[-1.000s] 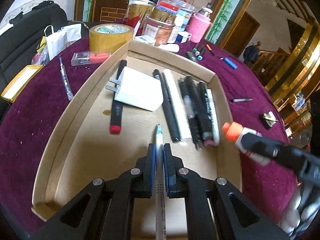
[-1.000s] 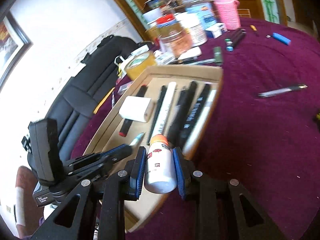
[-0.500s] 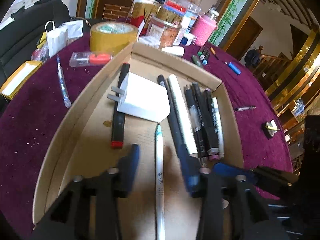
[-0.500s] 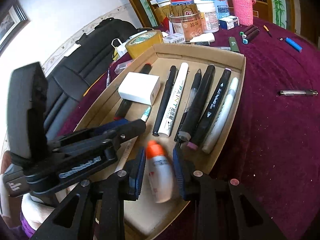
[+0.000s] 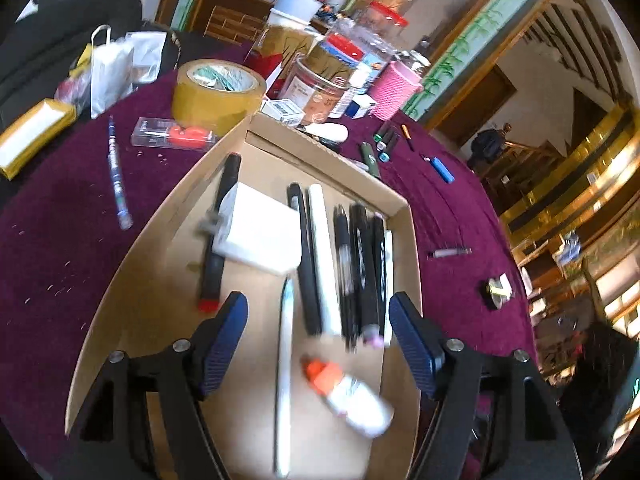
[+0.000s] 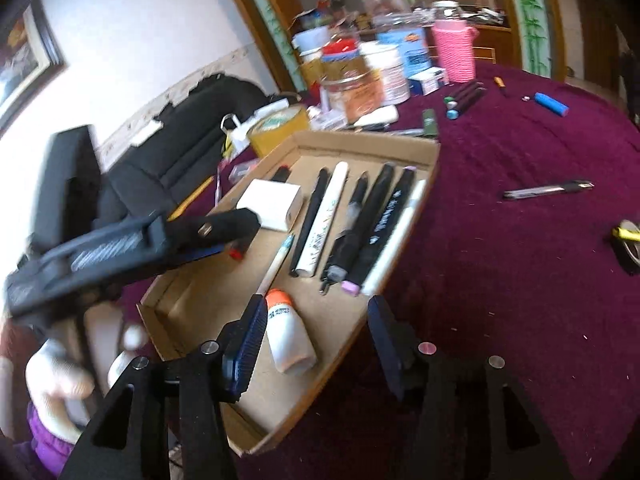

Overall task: Organize rigid objects
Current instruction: 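Move both tools back over the table toward the black tape roll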

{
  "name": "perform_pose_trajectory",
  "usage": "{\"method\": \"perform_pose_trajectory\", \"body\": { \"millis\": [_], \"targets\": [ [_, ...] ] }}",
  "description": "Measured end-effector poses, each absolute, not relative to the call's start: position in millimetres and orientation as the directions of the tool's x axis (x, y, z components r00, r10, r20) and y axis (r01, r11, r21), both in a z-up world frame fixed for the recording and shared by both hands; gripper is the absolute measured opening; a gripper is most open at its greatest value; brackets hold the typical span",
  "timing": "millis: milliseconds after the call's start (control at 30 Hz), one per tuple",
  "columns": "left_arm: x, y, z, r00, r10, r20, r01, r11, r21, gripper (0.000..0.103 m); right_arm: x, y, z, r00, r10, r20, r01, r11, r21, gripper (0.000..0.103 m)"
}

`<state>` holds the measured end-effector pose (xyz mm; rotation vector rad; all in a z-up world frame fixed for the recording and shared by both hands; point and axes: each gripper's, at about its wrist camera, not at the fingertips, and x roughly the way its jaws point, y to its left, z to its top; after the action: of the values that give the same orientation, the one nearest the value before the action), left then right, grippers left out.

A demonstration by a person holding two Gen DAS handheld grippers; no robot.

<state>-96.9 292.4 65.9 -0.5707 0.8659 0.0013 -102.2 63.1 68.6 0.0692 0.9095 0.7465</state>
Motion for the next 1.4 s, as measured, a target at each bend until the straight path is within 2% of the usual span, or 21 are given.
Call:
{"method": "perform_pose_trajectory", "body": {
  "millis": [100, 233, 433, 533, 667, 767, 900, 1000, 1167, 1400],
  "targets": [
    [-69, 296, 62, 0.639, -0.116, -0.760, -0.310, 0.866, -0.392, 0.074, -100, 45, 74, 0.407, 0.622, -0.669, -0.523, 0.759, 0.387, 0.058],
    [-34, 292, 45, 0.576, -0.191, -0.795, -0.319, 0.843, -0.434, 0.074, -97, 25, 78, 0.434, 0.620, -0.653, -0.486, 0.772, 0.410, 0.060],
    [-60, 274, 76, 0.657, -0.158, -0.738, -0.258, 0.872, -0.416, 0.075, -92, 7, 77, 0.470, 0.601, -0.646, -0.440, 0.795, 0.418, 0.062],
    [-86, 265, 94, 0.697, -0.095, -0.711, -0.234, 0.906, -0.352, 0.078, -92, 4, 74, 0.493, 0.573, -0.655, -0.425, 0.815, 0.394, 0.066],
    [-123, 254, 114, 0.768, 0.053, -0.638, -0.253, 0.940, -0.227, 0.083, -94, 2, 72, 0.531, 0.522, -0.668, -0.412, 0.847, 0.335, 0.070],
    [-156, 243, 129, 0.816, 0.217, -0.535, -0.335, 0.933, -0.133, 0.092, -102, 2, 75, 0.585, 0.466, -0.664, -0.406, 0.877, 0.257, 0.074],
    [-188, 229, 144, 0.859, 0.324, -0.396, -0.379, 0.923, -0.068, 0.102, -114, 2, 82, 0.685, 0.366, -0.630, -0.374, 0.919, 0.126, 0.083],
    [-197, 218, 150, 0.872, 0.326, -0.365, -0.365, 0.930, -0.041, 0.103, -120, 0, 87, 0.733, 0.310, -0.606, -0.344, 0.937, 0.063, 0.086],
    [-193, 208, 146, 0.864, 0.300, -0.404, -0.338, 0.941, -0.024, 0.103, -122, -7, 90, 0.773, 0.238, -0.588, -0.291, 0.957, 0.006, 0.089],
    [-192, 195, 139, 0.855, 0.265, -0.446, -0.305, 0.952, -0.018, 0.103, -118, -18, 87, 0.777, 0.200, -0.597, -0.252, 0.968, -0.004, 0.089]
  ]
}}
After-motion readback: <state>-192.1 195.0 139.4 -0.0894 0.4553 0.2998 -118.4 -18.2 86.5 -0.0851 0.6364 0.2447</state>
